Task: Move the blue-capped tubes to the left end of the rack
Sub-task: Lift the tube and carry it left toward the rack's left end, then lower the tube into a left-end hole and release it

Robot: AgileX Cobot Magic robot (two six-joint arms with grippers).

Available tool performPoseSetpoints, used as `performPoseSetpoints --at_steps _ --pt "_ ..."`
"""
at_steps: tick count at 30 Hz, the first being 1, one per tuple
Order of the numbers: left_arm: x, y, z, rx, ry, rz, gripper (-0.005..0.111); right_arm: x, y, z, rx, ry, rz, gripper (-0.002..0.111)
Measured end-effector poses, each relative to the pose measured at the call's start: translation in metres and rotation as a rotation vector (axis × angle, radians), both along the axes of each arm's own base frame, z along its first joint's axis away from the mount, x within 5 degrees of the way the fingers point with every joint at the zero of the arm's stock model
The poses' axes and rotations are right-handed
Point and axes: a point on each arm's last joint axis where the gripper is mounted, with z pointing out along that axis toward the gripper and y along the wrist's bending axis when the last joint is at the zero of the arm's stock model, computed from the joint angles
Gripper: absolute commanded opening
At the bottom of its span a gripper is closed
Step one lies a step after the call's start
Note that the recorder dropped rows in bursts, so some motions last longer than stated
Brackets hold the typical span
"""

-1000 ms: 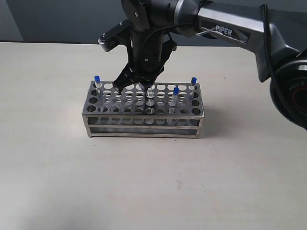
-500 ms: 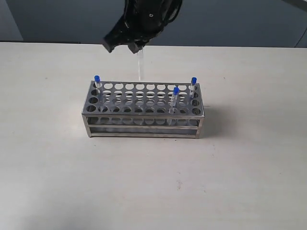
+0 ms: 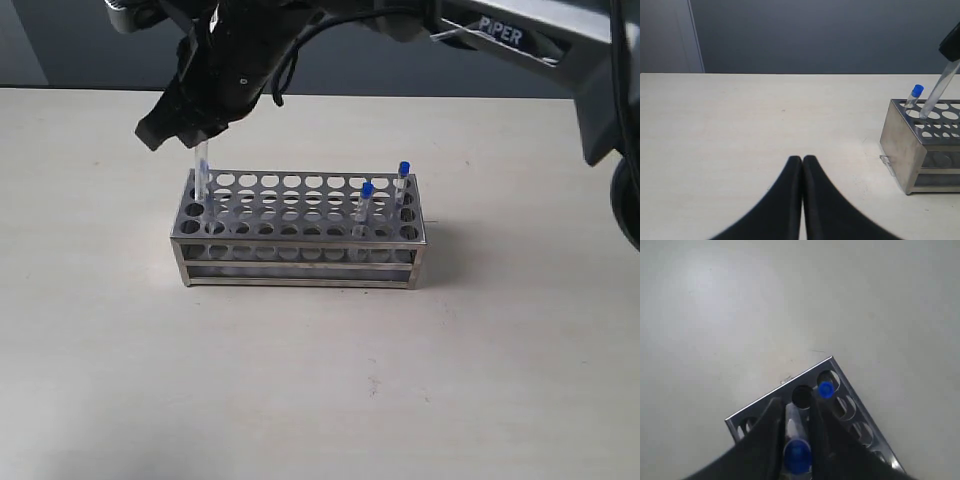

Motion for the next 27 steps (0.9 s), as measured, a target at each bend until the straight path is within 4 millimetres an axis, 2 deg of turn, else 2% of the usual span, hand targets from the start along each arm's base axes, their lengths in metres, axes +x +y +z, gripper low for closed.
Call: performPoseSetpoints --at_steps 10,18,27 --pt "0.0 0.0 0.0 0.0 0.0 0.0 0.001 0.008 0.007 -0.018 -0.016 -0.015 -0.002 -0.001" --pt "0.0 0.0 0.0 0.0 0.0 0.0 0.001 0.011 0.02 -0.047 0.0 0.021 0.0 -0.001" --pt "0.0 0.0 0.0 0.0 0.0 0.0 0.001 0.015 0.029 -0.061 0.073 0.04 -0.026 -0.001"
